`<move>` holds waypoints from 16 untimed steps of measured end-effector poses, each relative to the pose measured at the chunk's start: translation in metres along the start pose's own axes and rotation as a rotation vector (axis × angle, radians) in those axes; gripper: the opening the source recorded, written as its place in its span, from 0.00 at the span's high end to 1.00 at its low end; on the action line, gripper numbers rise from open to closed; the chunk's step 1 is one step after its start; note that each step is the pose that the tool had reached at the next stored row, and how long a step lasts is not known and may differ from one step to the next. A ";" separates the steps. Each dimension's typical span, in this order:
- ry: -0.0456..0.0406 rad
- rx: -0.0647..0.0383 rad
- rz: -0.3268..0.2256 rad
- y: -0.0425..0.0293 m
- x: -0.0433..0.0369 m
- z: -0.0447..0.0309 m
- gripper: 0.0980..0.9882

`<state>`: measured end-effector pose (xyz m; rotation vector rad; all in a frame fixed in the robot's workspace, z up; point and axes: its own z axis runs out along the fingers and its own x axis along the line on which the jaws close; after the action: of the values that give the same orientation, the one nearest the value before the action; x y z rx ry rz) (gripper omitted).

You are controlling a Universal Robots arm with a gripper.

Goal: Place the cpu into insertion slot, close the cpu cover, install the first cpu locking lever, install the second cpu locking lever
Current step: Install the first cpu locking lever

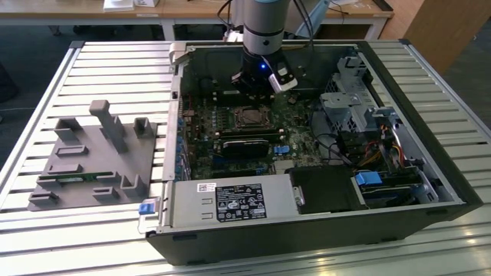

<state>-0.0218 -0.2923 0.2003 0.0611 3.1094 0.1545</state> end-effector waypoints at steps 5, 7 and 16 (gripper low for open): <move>-0.0004 0.012 0.000 -0.0001 0.0000 0.0006 0.99; -0.0002 0.018 -0.001 -0.0002 0.0000 0.0013 0.99; -0.0003 0.029 -0.001 0.0001 -0.0005 0.0049 0.99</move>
<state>-0.0212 -0.2918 0.1955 0.0607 3.1115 0.1098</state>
